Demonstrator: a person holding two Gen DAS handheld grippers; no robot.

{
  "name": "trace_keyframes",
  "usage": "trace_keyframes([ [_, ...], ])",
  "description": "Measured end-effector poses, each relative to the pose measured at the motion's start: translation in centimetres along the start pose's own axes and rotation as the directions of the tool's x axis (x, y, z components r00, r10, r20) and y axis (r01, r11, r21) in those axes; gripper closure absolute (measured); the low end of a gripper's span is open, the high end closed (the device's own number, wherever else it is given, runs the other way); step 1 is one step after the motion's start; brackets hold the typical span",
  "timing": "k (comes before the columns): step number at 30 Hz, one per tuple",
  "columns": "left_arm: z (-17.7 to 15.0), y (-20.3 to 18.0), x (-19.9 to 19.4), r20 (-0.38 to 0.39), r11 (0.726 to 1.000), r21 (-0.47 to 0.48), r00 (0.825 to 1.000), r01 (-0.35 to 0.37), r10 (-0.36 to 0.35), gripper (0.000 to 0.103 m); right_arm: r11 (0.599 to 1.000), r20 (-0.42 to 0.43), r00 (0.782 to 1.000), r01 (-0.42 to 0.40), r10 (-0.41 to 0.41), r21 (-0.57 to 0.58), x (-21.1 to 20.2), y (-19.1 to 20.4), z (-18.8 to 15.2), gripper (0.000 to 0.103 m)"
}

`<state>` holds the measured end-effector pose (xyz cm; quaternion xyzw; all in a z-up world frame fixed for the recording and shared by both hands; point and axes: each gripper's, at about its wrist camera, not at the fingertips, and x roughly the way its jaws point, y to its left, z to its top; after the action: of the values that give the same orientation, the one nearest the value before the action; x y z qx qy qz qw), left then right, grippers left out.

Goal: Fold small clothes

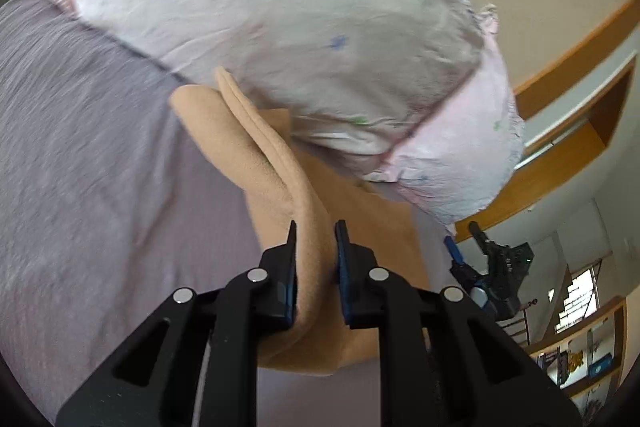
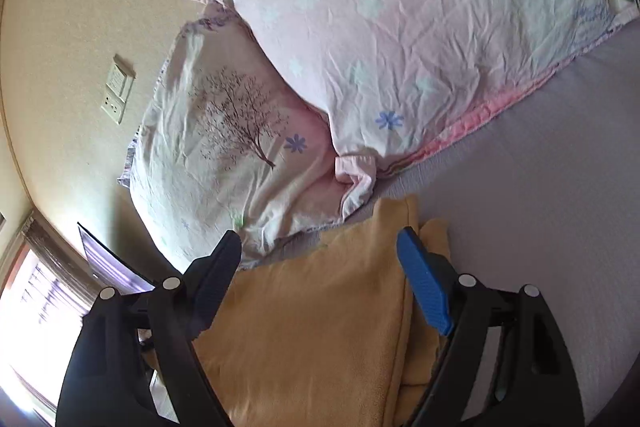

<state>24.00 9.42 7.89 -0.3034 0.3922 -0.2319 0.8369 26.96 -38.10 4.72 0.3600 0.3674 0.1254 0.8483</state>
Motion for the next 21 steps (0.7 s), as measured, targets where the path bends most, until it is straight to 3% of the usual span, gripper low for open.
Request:
trace_keyframes([
  [2, 0.0, -4.2, 2.2, -0.029, 0.995, 0.066, 0.997, 0.078, -0.076, 0.087, 1.0, 0.02, 1.0, 0.008, -0.008, 0.0, -0.5, -0.3, 0.6, 0.021],
  [5, -1.5, -10.8, 8.1, -0.142, 0.964, 0.171, 0.974, 0.202, -0.179, 0.087, 0.998, 0.042, 0.997, 0.067, -0.067, -0.01, -1.1, -1.0, 1.4, 0.021],
  [7, -3.5, -14.4, 13.2, -0.264, 0.94, 0.2, 0.939, 0.276, -0.219, 0.084, 0.993, 0.048, 0.992, 0.119, -0.118, -0.02, -1.5, -1.6, 1.8, 0.021],
  [8, -4.7, -15.9, 15.7, -0.339, 0.927, 0.201, 0.91, 0.317, -0.237, 0.086, 0.99, 0.046, 0.989, 0.143, -0.142, -0.017, -1.7, -2.2, 2.1, 0.021],
  [10, -6.3, -17.0, 17.7, -0.417, 0.909, 0.167, 0.863, 0.381, -0.285, 0.086, 0.987, 0.023, 0.987, 0.159, -0.159, 0.019, -1.9, -3.6, 2.4, 0.021],
  [11, -6.6, -17.2, 17.6, -0.427, 0.901, 0.162, 0.852, 0.402, -0.304, 0.086, 0.987, 0.008, 0.988, 0.152, -0.152, 0.042, -1.9, -4.2, 2.5, 0.021],
  [12, -6.6, -17.1, 16.9, -0.418, 0.892, 0.171, 0.85, 0.419, -0.319, 0.085, 0.988, -0.013, 0.99, 0.139, -0.139, 0.066, -1.7, -4.7, 2.5, 0.021],
  [13, -6.2, -16.6, 15.8, -0.387, 0.89, 0.191, 0.865, 0.413, -0.319, 0.079, 0.989, -0.037, 0.991, 0.128, -0.125, 0.079, -1.5, -4.9, 2.5, 0.021],
  [14, -5.6, -15.7, 14.3, -0.333, 0.901, 0.211, 0.894, 0.379, -0.299, 0.069, 0.989, -0.072, 0.991, 0.122, -0.116, 0.08, -1.0, -5.0, 2.4, 0.021],
  [16, -4.3, -13.2, 11.8, -0.227, 0.936, 0.239, 0.952, 0.259, -0.205, 0.059, 0.99, -0.134, 0.983, 0.134, -0.125, 0.055, 0.1, -4.6, 1.9, 0.021],
  [18, -3.5, -10.9, 10.4, -0.167, 0.956, 0.265, 0.983, 0.122, -0.079, 0.056, 0.989, -0.224, 0.965, 0.143, -0.134, 0.024, 1.8, -4.2, 1.2, 0.021],
  [20, -3.2, -8.6, 10.3, -0.178, 0.967, 0.252, 0.984, 0.031, 0.015, 0.053, 0.992, -0.312, 0.943, 0.128, -0.118, 0.011, 3.5, -4.0, 0.2, 0.021],
  [21, -3.5, -7.3, 10.6, -0.212, 0.974, 0.229, 0.976, 0.004, 0.046, 0.053, 0.993, -0.338, 0.935, 0.12, -0.111, 0.006, 4.1, -3.9, -0.2, 0.021],
])
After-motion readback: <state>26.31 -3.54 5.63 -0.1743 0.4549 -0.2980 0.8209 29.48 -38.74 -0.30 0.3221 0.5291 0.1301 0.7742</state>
